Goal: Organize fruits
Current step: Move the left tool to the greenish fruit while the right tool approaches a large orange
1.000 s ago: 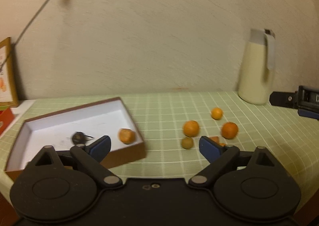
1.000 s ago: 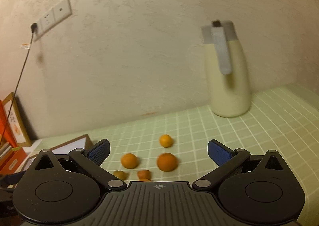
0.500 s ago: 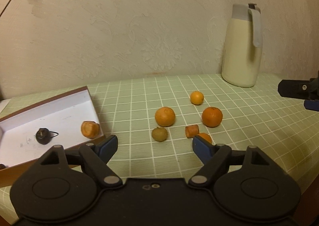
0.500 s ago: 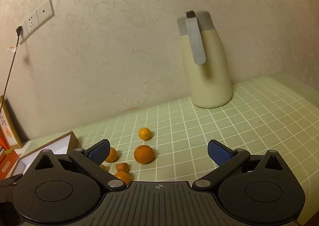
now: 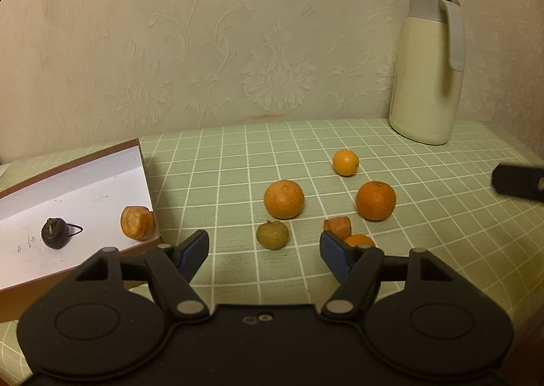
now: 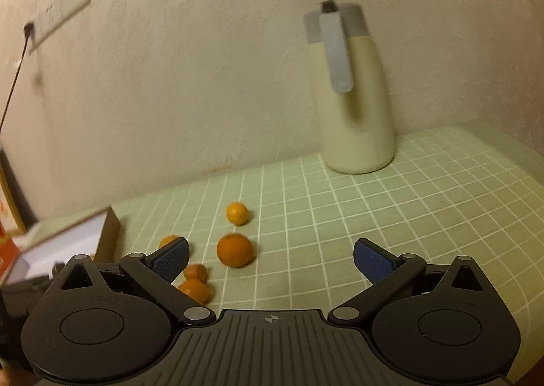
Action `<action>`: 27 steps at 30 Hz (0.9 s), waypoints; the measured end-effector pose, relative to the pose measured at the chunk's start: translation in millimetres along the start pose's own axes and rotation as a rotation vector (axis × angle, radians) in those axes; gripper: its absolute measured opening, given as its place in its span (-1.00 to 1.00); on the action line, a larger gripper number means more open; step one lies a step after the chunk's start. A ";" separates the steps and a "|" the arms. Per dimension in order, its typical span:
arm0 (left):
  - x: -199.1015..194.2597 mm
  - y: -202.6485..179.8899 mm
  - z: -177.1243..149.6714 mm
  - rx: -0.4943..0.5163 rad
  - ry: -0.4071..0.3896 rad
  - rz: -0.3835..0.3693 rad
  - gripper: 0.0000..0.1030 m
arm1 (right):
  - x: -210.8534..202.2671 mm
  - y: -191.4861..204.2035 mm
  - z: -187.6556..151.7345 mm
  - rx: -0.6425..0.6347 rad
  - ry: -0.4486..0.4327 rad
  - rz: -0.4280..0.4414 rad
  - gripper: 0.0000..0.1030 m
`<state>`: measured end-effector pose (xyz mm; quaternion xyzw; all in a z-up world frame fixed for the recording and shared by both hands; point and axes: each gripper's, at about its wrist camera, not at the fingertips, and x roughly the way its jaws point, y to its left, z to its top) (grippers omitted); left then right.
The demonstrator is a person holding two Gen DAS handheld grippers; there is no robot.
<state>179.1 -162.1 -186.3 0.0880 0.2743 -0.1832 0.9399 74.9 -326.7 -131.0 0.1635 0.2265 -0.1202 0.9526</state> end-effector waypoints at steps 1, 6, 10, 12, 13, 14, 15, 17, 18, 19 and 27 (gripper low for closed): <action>1.5 -0.4 0.4 0.000 0.001 -0.002 0.23 | 3.3 3.6 -2.3 -0.025 0.003 -0.007 0.99; 13.4 -1.4 1.5 0.009 0.012 -0.007 0.15 | 24.6 12.5 -6.4 -0.063 0.062 0.021 0.22; 23.6 2.4 3.3 -0.006 0.021 -0.004 0.14 | 42.6 13.9 -6.0 -0.051 0.090 0.028 0.22; 29.7 3.8 4.2 -0.018 0.035 -0.004 0.10 | 51.2 17.1 -6.0 -0.060 0.096 0.028 0.19; 32.3 4.4 4.6 -0.020 0.036 -0.004 0.10 | 55.2 17.8 -6.4 -0.059 0.100 0.029 0.13; 35.0 4.8 5.0 -0.024 0.043 -0.005 0.09 | 60.5 18.5 -6.1 -0.053 0.113 0.034 0.10; 37.4 5.1 5.4 -0.026 0.045 -0.009 0.09 | 64.5 19.3 -5.8 -0.045 0.120 0.040 0.05; 40.9 5.1 5.4 -0.024 0.045 -0.013 0.09 | 73.5 21.4 -5.2 -0.050 0.127 0.043 0.03; 42.8 5.1 5.6 -0.019 0.053 -0.019 0.07 | 78.3 22.8 -4.5 -0.052 0.131 0.040 0.03; 45.4 5.2 5.9 -0.021 0.057 -0.022 0.01 | 82.7 23.3 -3.3 -0.045 0.135 0.043 0.03; 55.2 8.0 5.0 -0.052 0.085 -0.034 -0.35 | 116.6 27.0 -0.8 -0.030 0.164 0.031 0.03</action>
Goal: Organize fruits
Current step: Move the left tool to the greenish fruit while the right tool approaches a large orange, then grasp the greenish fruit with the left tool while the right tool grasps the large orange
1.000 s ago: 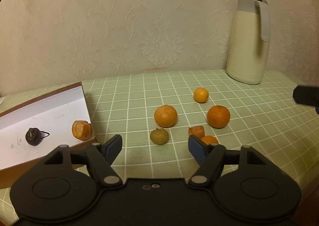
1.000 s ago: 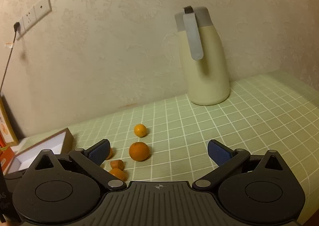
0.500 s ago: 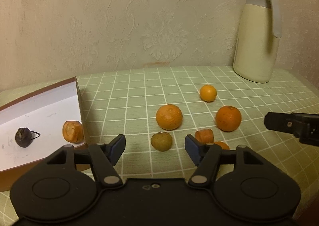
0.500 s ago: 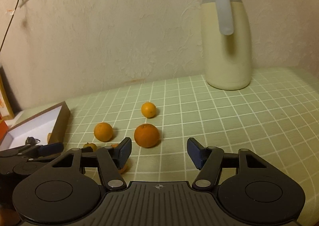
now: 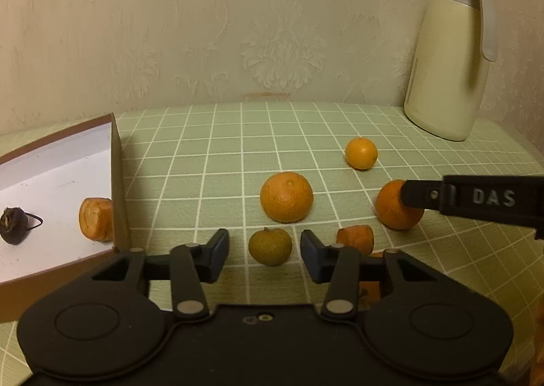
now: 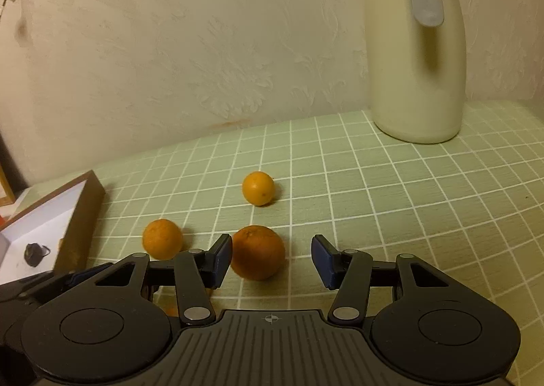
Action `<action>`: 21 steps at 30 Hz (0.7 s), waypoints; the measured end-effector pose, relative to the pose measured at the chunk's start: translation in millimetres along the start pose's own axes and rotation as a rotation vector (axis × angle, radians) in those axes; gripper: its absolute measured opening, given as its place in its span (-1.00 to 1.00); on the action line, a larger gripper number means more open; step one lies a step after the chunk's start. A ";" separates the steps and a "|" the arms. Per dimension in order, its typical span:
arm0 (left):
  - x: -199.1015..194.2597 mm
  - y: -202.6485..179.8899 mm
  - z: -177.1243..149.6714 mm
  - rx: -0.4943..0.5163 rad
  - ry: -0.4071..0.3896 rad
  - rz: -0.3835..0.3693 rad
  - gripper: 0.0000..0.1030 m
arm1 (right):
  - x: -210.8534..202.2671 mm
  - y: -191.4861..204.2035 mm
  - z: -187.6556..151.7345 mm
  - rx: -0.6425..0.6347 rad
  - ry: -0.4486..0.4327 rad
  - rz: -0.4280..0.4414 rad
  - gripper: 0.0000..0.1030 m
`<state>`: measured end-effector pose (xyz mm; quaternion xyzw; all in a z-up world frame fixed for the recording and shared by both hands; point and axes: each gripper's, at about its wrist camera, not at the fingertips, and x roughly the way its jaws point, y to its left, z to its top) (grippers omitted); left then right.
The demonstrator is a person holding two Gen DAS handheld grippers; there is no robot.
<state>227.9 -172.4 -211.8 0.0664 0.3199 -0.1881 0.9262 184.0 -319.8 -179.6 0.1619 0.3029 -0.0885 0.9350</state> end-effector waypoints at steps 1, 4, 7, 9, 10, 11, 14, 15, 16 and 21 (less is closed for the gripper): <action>0.9 0.0 -0.7 -0.001 0.004 -0.004 -0.39 | 3.1 -0.7 0.4 0.009 0.004 0.003 0.03; 3.4 -1.0 -2.1 -0.005 0.012 0.002 -0.48 | 8.0 1.1 2.7 0.010 0.006 0.013 0.03; 3.5 -2.7 -2.1 -0.002 0.012 0.004 -0.53 | 13.5 4.7 3.9 0.012 0.013 0.025 0.03; 3.5 -2.8 -2.7 -0.001 0.010 0.004 -0.52 | 17.4 7.5 4.5 0.006 0.017 0.030 0.03; 3.4 -2.6 -2.8 -0.001 0.010 0.004 -0.53 | 18.5 8.6 4.7 0.008 0.019 0.033 0.03; 3.1 -2.5 -3.1 -0.002 0.010 0.003 -0.53 | 20.0 8.9 5.0 0.013 0.022 0.037 0.03; 3.6 -1.8 -3.0 -0.005 0.008 0.004 -0.56 | 25.3 10.2 5.1 0.021 0.037 0.043 0.03; 4.3 -2.1 -2.7 -0.007 0.007 0.005 -0.57 | 25.5 11.1 4.7 0.025 0.038 0.041 -0.08; 4.4 -2.0 -2.6 -0.009 0.006 0.004 -0.63 | 25.5 11.8 4.5 0.023 0.033 0.037 -0.22; 4.4 -3.8 -2.5 -0.006 0.004 0.006 -0.65 | 24.8 11.7 3.6 0.026 0.034 0.040 -0.22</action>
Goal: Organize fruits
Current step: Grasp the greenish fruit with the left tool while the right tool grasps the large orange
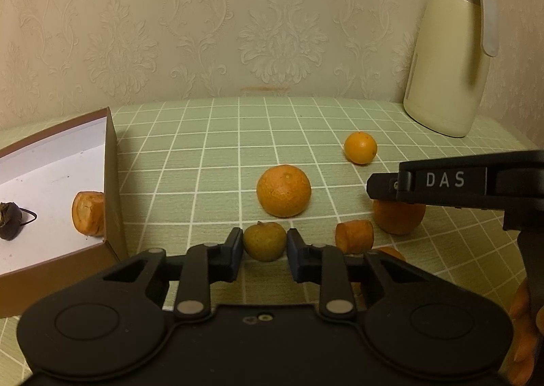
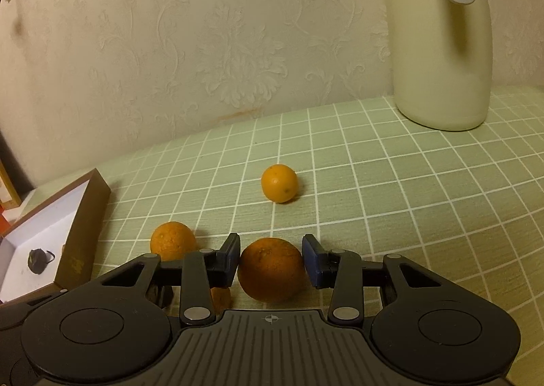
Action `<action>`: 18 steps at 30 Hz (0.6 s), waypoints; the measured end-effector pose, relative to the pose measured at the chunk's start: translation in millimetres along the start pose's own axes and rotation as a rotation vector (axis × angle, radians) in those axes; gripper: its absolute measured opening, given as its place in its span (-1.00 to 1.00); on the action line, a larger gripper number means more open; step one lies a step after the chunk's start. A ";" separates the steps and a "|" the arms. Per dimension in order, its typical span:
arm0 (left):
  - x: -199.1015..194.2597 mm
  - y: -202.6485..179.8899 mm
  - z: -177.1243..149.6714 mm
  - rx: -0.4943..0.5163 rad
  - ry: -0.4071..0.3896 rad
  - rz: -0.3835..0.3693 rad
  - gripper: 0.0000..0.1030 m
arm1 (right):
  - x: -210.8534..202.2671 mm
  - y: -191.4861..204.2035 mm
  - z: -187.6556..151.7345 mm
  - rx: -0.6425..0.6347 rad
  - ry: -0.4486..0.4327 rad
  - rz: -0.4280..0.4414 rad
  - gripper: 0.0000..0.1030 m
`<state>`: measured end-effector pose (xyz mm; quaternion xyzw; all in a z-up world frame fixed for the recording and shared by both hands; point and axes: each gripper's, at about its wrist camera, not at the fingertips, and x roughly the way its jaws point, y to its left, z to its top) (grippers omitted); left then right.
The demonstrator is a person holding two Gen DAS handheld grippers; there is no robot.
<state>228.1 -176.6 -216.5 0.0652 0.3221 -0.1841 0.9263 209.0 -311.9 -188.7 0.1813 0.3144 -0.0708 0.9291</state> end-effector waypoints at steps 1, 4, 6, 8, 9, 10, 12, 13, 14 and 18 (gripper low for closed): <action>-0.4 -0.5 -0.2 0.000 0.000 0.001 -0.65 | -0.7 -0.1 -0.1 0.000 0.002 0.001 -0.21; -1.3 -1.9 -0.7 0.005 -0.002 -0.003 -0.65 | -2.1 -2.5 -0.6 0.012 0.001 0.007 -0.21; -2.1 -3.0 -0.7 0.008 -0.002 -0.005 -0.65 | -2.1 -2.4 -1.2 0.018 0.007 0.010 -0.21; -2.7 -4.0 -1.0 0.013 -0.004 -0.004 -0.65 | -2.3 -2.8 -1.4 0.029 0.009 0.012 -0.21; -3.4 -4.2 -1.5 0.014 -0.004 -0.004 -0.65 | -3.1 -2.2 -1.6 0.025 0.009 0.013 -0.21; -3.6 -4.2 -1.5 0.015 -0.004 -0.006 -0.65 | -3.7 -0.5 -1.7 0.015 0.009 0.011 -0.21; -4.8 -4.0 -1.4 0.015 -0.008 -0.006 -0.65 | -5.0 2.4 -2.9 -0.005 0.004 0.005 -0.21; -5.6 -3.5 -0.9 0.014 -0.010 -0.007 -0.65 | -5.6 2.9 -3.7 -0.008 0.003 0.005 -0.21; -6.5 -3.4 -0.8 0.013 -0.014 -0.006 -0.65 | -6.6 3.1 -4.2 -0.009 0.002 0.006 -0.21; -8.9 -4.1 -2.5 0.019 -0.019 0.003 -0.65 | -7.0 2.4 -6.1 -0.005 0.007 0.012 -0.21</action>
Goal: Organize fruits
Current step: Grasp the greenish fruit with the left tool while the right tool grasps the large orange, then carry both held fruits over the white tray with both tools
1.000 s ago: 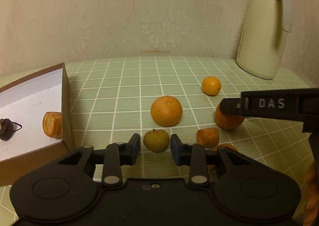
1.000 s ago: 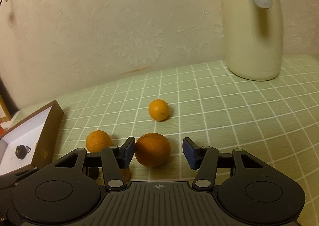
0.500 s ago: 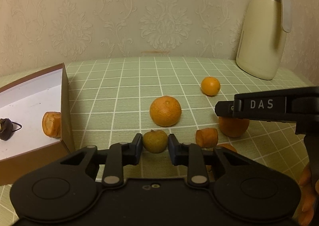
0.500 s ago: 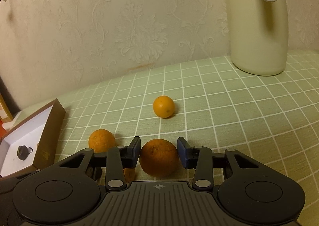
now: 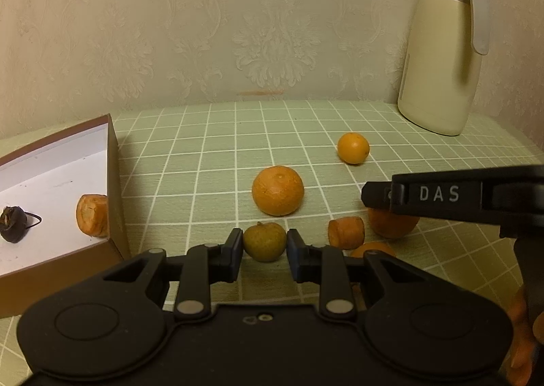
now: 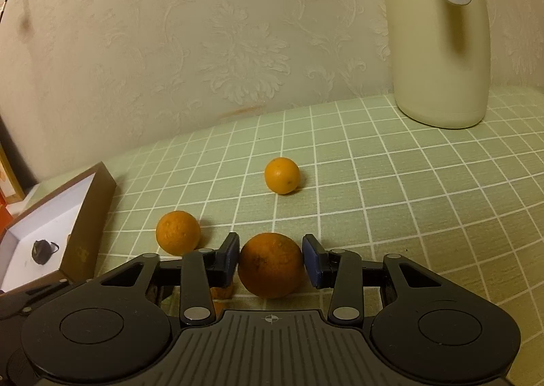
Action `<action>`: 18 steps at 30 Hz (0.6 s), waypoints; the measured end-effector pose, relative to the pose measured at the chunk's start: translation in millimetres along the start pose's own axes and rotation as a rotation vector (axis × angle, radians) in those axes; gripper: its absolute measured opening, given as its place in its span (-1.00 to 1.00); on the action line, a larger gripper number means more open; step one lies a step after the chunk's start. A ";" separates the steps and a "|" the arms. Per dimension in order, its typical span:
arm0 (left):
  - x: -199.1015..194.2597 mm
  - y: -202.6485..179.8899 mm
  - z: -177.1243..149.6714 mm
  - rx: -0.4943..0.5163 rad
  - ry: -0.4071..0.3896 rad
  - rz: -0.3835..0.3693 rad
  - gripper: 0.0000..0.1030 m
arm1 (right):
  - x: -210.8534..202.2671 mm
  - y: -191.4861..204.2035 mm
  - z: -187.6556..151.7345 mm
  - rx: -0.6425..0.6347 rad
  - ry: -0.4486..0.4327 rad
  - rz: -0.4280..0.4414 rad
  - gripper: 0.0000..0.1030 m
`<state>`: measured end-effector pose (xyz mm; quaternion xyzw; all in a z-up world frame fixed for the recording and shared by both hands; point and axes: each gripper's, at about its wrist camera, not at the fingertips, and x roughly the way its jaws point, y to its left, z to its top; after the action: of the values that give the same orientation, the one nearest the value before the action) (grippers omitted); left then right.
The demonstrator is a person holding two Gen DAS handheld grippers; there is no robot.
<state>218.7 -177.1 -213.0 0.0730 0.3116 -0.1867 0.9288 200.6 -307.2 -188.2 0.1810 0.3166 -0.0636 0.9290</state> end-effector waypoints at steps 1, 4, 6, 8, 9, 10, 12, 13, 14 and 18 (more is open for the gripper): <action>-0.3 -0.3 -0.6 0.001 0.002 0.000 -0.65 | 0.1 -1.8 0.1 0.020 0.003 0.006 -0.21; -2.7 -2.4 -0.8 0.007 -0.001 0.002 -0.65 | -0.5 -2.2 2.1 0.039 0.011 0.006 -0.21; -4.2 -3.0 -0.2 0.011 -0.007 0.004 -0.65 | -0.7 -1.7 2.0 0.036 0.012 0.006 -0.21; -4.6 -1.7 0.5 0.007 -0.008 0.004 -0.65 | -2.0 -1.4 1.8 0.035 0.010 0.007 -0.21; -4.7 -1.2 0.7 0.004 -0.008 0.005 -0.65 | -2.5 -0.6 1.4 0.027 0.009 0.004 -0.21; -5.3 -0.9 0.6 0.000 -0.008 0.007 -0.65 | -3.1 0.3 0.9 0.022 0.006 0.001 -0.21; -8.6 0.3 1.9 -0.008 -0.016 0.008 -0.65 | -5.3 0.6 0.6 0.024 -0.001 -0.006 -0.21; -10.6 0.9 3.3 -0.009 -0.023 0.010 -0.65 | -7.4 1.0 0.5 0.024 -0.014 -0.013 -0.21; -13.4 2.0 5.1 -0.012 -0.033 0.014 -0.65 | -10.7 2.5 1.0 0.019 -0.033 -0.021 -0.21; -29.7 12.6 14.5 -0.043 -0.076 0.030 -0.65 | -29.8 15.4 8.2 -0.029 -0.107 -0.017 -0.21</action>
<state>209.8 -160.2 -183.2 0.0507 0.2789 -0.1686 0.9440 185.3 -296.0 -159.4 0.1610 0.2691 -0.0764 0.9465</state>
